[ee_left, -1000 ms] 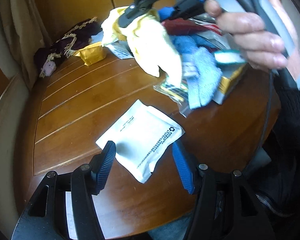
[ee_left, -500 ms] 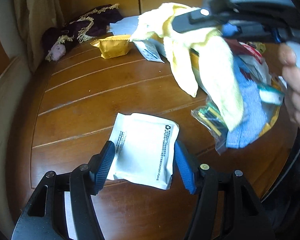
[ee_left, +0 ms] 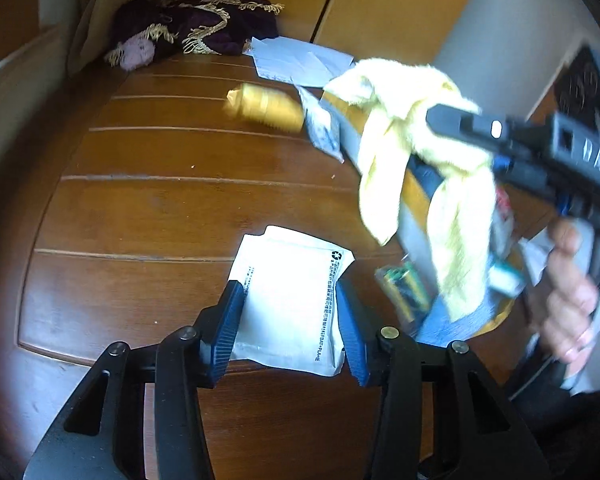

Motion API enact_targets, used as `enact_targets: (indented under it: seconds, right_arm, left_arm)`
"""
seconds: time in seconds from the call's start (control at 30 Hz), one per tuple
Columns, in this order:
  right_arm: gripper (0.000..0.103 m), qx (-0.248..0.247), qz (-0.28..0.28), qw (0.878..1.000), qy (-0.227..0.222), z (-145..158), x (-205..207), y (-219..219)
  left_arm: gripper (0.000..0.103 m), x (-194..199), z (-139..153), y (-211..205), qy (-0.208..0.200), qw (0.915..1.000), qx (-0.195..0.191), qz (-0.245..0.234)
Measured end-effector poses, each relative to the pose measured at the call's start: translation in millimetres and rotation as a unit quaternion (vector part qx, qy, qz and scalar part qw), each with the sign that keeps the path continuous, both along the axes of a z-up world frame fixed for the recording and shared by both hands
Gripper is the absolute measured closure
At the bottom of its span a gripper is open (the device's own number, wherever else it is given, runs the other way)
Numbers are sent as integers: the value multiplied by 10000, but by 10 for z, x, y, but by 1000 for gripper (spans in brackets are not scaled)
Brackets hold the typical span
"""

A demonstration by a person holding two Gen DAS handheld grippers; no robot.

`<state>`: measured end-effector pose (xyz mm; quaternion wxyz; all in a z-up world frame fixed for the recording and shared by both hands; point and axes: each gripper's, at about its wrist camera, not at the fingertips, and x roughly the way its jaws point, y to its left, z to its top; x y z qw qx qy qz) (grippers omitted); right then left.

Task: Organize soft objects
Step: 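Carry the desiccant packet and yellow towel toward the tray with both tools, then lower the desiccant packet and yellow towel into the tray and open both tools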

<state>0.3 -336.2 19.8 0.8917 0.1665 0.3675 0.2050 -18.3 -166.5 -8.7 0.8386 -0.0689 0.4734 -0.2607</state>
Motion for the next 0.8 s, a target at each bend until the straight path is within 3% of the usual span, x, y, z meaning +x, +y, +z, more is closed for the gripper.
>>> enact_targets:
  seconds: [0.1,0.37,0.63,0.8]
  right_arm:
    - [63,35,-37,10000,-27,19,-19,-37]
    - [63,173,-122,9997,-92,65,-68,-193]
    - [63,420,-309,9980,-363,242,-252,-592]
    - [63,231,-744,9951,-607,413,-427,-999]
  left_arm:
    - [58,-13,101,30,10,9990,-449,8]
    - [58,0,276,-2,-3,9945,-1044,126]
    - [58,8,481,-144,-67,9894,-1384,443]
    - [58,78,583,-423,-55,9875,-1540,325]
